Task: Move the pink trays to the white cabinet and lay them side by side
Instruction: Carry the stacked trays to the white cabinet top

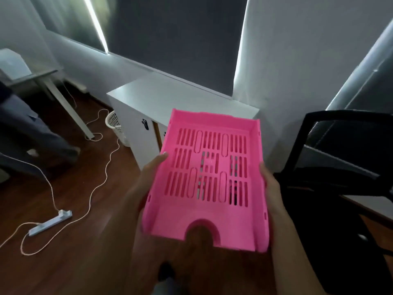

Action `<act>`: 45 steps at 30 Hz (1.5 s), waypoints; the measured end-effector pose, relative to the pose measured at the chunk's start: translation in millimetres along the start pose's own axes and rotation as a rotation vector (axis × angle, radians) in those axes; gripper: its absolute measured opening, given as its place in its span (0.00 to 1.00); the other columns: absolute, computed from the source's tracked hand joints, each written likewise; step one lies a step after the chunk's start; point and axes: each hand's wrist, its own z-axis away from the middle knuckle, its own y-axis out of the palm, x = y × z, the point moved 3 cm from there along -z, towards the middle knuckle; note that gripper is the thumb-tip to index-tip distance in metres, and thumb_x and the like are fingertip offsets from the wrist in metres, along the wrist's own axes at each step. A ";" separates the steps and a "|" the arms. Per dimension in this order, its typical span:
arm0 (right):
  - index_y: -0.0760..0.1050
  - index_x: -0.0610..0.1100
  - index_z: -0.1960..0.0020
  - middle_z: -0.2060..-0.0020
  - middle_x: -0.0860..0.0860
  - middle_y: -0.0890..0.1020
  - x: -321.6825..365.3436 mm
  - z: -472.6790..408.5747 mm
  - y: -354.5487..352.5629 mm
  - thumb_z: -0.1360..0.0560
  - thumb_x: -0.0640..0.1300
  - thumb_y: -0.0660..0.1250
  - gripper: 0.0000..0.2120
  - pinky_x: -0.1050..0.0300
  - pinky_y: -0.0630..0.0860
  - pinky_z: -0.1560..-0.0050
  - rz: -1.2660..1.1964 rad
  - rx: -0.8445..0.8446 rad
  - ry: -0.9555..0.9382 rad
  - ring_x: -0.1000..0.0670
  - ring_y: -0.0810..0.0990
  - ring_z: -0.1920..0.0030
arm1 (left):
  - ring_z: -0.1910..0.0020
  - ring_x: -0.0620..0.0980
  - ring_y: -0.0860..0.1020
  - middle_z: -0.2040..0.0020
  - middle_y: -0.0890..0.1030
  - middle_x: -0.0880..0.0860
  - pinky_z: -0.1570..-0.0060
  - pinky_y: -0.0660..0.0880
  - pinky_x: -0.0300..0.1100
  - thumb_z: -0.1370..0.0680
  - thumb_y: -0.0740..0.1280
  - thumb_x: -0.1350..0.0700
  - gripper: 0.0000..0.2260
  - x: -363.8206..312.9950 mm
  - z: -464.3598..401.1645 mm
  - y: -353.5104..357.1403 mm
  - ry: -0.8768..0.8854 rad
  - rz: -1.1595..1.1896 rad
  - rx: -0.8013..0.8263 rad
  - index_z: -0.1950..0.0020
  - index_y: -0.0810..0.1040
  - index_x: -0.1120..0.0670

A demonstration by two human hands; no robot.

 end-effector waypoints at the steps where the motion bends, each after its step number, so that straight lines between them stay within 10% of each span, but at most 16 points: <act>1: 0.82 0.39 0.47 0.64 0.44 0.87 2.1 -21.5 14.4 0.17 0.52 0.57 0.20 0.51 0.85 0.65 -0.001 0.010 0.010 0.46 0.87 0.67 | 0.67 0.53 0.85 0.60 0.84 0.58 0.65 0.81 0.47 0.22 0.65 0.47 0.18 -12.6 -16.7 -6.0 0.015 -0.016 0.006 0.45 0.80 0.61; 9: 0.82 0.40 0.44 0.61 0.44 0.87 -4.8 -173.2 109.4 0.18 0.54 0.59 0.20 0.48 0.85 0.60 -0.021 -0.038 -0.027 0.44 0.87 0.64 | 0.72 0.50 0.84 0.70 0.85 0.53 0.70 0.82 0.42 0.18 0.56 0.55 0.26 -89.5 -179.1 -66.3 0.098 -0.084 0.090 0.68 0.88 0.51; 25: 0.80 0.43 0.42 0.58 0.44 0.84 40.3 -383.3 216.9 0.24 0.61 0.67 0.23 0.46 0.81 0.53 -0.067 -0.134 -0.009 0.43 0.84 0.61 | 0.76 0.49 0.83 0.71 0.85 0.54 0.75 0.79 0.39 0.19 0.59 0.54 0.14 -187.2 -440.9 -92.8 -0.102 -0.103 0.175 0.55 0.81 0.58; 31: 0.77 0.37 0.35 0.49 0.39 0.82 54.7 -443.7 236.4 0.29 0.63 0.72 0.34 0.34 0.77 0.38 -0.050 -0.315 -0.038 0.38 0.82 0.53 | 0.67 0.55 0.85 0.61 0.87 0.58 0.66 0.82 0.46 0.20 0.59 0.48 0.17 -215.1 -516.1 -91.9 -0.206 -0.076 0.302 0.47 0.83 0.58; 39: 0.75 0.36 0.33 0.52 0.41 0.83 50.1 -470.6 245.6 0.21 0.58 0.64 0.28 0.45 0.83 0.54 -0.171 -0.358 -0.144 0.41 0.84 0.58 | 0.52 0.62 0.82 0.47 0.84 0.62 0.43 0.76 0.59 0.23 0.63 0.43 0.22 -231.7 -579.5 -86.0 -0.266 -0.110 0.484 0.38 0.81 0.56; 45: 0.83 0.49 0.41 0.47 0.44 0.87 60.2 -461.9 244.4 0.23 0.59 0.66 0.18 0.44 0.83 0.47 0.232 -0.662 -0.227 0.43 0.87 0.50 | 0.53 0.62 0.83 0.43 0.82 0.64 0.47 0.78 0.60 0.22 0.63 0.48 0.16 -242.5 -598.6 -81.8 -0.134 -0.191 0.568 0.38 0.80 0.53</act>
